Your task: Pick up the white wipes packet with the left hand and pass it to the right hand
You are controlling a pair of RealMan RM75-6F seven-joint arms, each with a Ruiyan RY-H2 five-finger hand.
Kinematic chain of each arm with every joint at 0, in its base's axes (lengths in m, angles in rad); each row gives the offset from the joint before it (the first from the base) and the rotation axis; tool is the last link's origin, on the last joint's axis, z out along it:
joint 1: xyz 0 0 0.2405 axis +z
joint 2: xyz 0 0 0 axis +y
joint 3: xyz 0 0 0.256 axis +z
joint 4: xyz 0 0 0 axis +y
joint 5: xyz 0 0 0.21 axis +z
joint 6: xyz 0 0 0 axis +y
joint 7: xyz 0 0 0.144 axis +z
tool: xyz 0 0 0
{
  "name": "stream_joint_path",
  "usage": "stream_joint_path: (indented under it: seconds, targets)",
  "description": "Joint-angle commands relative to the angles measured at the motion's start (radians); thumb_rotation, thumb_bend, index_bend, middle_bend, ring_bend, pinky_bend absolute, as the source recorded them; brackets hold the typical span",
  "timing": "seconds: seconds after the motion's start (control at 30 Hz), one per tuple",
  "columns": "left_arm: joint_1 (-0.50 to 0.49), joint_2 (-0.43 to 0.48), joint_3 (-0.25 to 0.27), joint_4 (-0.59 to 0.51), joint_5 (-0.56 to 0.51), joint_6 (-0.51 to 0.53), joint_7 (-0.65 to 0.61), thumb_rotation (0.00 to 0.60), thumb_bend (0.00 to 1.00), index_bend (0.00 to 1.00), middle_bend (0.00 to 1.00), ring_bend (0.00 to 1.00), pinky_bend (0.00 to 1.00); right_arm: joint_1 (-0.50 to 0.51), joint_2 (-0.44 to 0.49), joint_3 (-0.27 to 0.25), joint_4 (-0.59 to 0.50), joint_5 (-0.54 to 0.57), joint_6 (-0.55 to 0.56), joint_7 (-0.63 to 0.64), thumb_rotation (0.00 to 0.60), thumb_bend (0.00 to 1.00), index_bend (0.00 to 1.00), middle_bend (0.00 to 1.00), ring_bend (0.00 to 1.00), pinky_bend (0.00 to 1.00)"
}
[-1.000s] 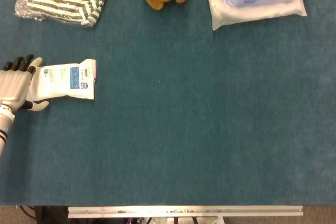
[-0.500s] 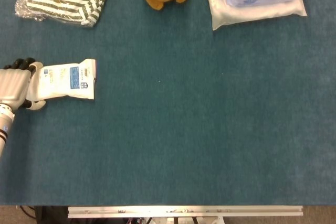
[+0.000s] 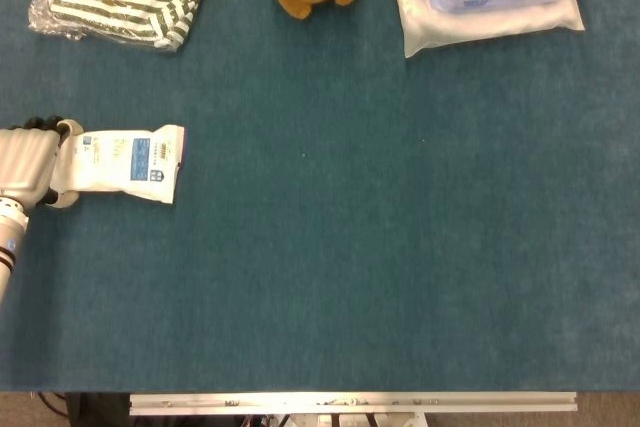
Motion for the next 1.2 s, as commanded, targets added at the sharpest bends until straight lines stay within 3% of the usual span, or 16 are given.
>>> stream_joint_path:
  seconds: [0.03, 0.5, 0.83, 1.2]
  targets:
    - [0.006, 0.003, -0.001, -0.005, 0.017, 0.018, -0.014, 0.600, 0.16, 0.34, 0.30, 0.28, 0.42, 0.000, 0.000, 0.000, 0.000, -0.001, 0.001, 0.000, 0.600, 0.13, 0.33, 0.26, 0.16, 0.32]
    - [0.019, 0.082, -0.034, -0.169, 0.004, 0.025, -0.117, 0.600, 0.16, 0.40, 0.36, 0.34, 0.49, 0.004, -0.001, 0.000, -0.005, -0.011, 0.003, 0.000, 0.600, 0.13, 0.33, 0.26, 0.16, 0.32]
    - [0.000, 0.099, -0.047, -0.244, -0.009, 0.028, -0.080, 0.600, 0.16, 0.40, 0.36, 0.34, 0.49, 0.044, 0.004, 0.004, -0.055, -0.060, -0.016, -0.012, 0.600, 0.13, 0.33, 0.26, 0.16, 0.32]
    - [-0.050, 0.062, -0.076, -0.310, -0.023, 0.054, 0.015, 0.600, 0.16, 0.40, 0.36, 0.34, 0.49, 0.150, -0.043, 0.012, -0.128, -0.125, -0.110, -0.070, 0.600, 0.13, 0.33, 0.26, 0.16, 0.32]
